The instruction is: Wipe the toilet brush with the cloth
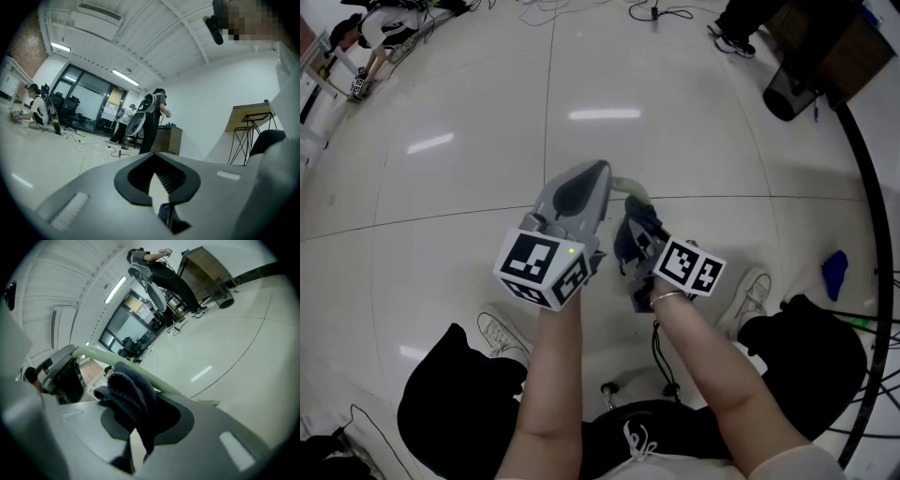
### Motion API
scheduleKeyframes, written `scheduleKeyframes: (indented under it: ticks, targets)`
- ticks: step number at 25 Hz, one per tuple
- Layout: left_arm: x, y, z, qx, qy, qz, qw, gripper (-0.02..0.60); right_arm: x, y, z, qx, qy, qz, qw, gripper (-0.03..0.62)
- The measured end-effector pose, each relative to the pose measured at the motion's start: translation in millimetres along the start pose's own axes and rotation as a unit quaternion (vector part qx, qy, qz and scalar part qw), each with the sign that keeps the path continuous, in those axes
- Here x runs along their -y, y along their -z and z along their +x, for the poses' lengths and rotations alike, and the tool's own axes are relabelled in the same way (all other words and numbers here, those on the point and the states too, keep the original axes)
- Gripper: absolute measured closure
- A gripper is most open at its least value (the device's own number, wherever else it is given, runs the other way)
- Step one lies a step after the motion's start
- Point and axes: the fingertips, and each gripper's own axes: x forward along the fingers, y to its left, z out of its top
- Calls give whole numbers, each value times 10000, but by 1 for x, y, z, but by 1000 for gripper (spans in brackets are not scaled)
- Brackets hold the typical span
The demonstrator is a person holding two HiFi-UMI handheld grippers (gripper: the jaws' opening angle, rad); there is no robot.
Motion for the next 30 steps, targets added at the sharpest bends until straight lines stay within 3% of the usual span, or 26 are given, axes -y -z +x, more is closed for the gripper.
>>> scheduleKeyframes:
  ticks: [11,17,21,24,26,30]
  targets:
    - [-12,-2,-1,115,-134,-60,9998,575,79,60,21,-470,609,802,9938,530]
    - [-15,-1,4,92,-215,-63,9997,575,85,71,16,-916,329,797,9921,530]
    - [-17,3,-1,-53,-456,109,9989,575,71,57,-7,-990,185,157,9948,531]
    - [-24,-7,-13,62,-934,294,9952,575,59,19,-20,-787,248,-902,9925,530]
    - [-26,-16,-24,279,-1207,208,9921,575,49,-15,-30,-529,311,-1515,9865,530]
    - [-13,-27,-39,520,-1443,-22,9882,575,15,-79,-62,127,305,-2102,9771,530]
